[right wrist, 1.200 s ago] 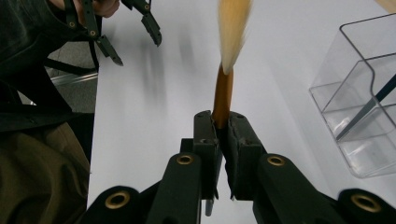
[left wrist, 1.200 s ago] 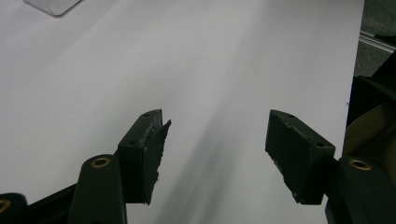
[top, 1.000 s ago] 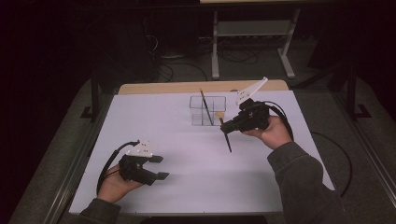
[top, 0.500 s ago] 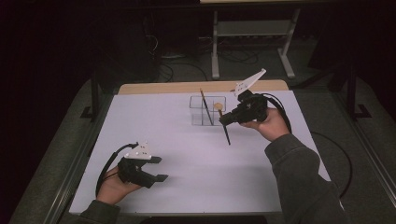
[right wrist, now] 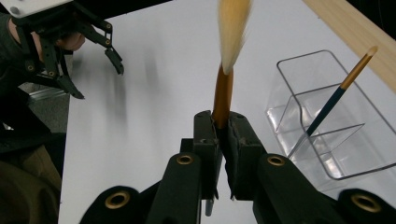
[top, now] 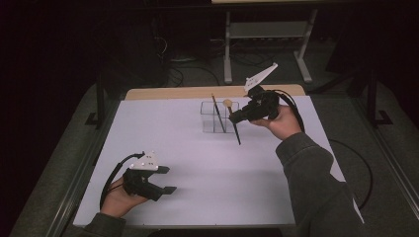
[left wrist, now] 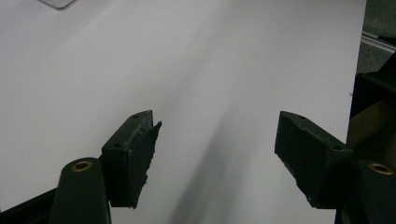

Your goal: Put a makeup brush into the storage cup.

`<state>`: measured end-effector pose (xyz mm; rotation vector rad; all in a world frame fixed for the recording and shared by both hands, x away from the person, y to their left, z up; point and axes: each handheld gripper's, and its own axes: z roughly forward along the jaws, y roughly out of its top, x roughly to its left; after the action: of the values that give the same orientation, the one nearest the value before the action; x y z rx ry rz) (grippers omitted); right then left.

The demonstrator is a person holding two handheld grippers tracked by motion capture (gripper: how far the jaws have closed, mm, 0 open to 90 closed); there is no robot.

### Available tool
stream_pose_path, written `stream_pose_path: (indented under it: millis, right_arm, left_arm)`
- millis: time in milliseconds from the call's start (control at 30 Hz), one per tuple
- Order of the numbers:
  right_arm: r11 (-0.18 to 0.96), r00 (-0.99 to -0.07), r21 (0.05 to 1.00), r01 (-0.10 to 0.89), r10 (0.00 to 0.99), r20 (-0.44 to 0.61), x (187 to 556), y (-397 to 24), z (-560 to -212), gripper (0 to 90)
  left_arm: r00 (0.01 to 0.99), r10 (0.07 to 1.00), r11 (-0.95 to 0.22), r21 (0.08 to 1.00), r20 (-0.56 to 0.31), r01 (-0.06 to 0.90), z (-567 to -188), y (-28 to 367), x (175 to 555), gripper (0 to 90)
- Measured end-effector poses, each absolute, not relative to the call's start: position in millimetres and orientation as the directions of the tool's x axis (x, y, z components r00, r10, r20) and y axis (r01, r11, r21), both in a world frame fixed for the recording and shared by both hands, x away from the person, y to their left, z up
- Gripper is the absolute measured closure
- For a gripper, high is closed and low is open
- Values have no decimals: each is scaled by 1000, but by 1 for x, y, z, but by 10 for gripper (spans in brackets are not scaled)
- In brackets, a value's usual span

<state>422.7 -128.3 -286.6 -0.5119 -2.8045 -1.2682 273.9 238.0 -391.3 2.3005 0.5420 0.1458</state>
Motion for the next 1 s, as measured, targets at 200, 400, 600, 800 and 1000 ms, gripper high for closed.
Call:
stream_pose_path:
  millis: [200, 400, 600, 800, 1000]
  right_arm:
    - [608, -944, 733, 305, 293, 149, 431, -125, -284, 826]
    - [604, -937, 729, 322, 313, 154, 438, -124, -281, 826]
    - [599, -935, 733, 322, 322, 147, 445, -126, -277, 826]
    - [595, -930, 730, 336, 334, 156, 452, -126, -278, 826]
    - [584, -927, 738, 338, 340, 156, 457, -124, -275, 826]
  left_arm:
    - [899, 433, -616, 707, -64, 347, -392, 239, 273, 268]
    - [900, 433, -623, 704, -53, 341, -391, 240, 272, 258]
    - [898, 438, -626, 700, -50, 344, -391, 241, 272, 255]
    - [898, 437, -624, 703, -47, 340, -390, 242, 272, 247]
    - [897, 440, -629, 697, -45, 344, -391, 245, 271, 244]
